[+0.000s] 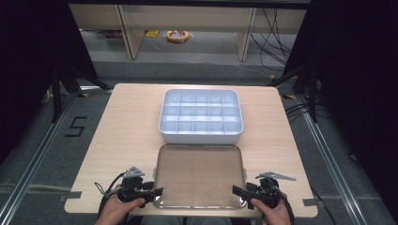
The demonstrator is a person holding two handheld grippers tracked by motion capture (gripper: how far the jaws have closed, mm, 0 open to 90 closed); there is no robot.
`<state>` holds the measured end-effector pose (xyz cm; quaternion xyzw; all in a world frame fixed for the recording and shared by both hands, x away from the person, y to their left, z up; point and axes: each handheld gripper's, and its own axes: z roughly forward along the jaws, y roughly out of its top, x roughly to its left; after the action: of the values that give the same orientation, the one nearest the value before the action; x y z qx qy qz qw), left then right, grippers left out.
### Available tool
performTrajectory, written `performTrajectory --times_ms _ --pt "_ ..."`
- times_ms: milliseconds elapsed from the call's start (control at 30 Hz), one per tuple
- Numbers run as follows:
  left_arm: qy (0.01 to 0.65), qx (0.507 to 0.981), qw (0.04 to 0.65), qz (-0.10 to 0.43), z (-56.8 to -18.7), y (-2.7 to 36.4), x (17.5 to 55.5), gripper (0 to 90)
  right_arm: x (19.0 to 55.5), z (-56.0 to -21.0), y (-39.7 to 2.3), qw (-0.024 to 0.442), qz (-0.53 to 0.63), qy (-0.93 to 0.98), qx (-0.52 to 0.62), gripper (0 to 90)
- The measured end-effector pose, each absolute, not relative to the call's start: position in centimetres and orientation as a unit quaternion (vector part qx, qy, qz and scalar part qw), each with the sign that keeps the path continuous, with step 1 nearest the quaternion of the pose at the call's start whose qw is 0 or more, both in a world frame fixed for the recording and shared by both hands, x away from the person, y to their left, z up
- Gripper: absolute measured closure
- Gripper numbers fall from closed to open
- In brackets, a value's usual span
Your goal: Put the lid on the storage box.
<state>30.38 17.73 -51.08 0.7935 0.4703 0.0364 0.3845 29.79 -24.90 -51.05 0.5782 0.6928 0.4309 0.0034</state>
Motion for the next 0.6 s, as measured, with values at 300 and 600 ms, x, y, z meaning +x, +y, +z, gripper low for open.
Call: performTrajectory --times_ms 300,600 --pt "0.465 0.796 0.382 0.056 -51.2 17.6 30.1 49.3 29.1 -51.3 -26.0 -0.061 0.458 0.612 0.642 44.2" --pt "0.469 0.801 0.369 0.054 -51.0 17.7 29.8 49.1 28.5 -51.7 -26.8 -0.093 0.459 0.591 0.657 55.6"
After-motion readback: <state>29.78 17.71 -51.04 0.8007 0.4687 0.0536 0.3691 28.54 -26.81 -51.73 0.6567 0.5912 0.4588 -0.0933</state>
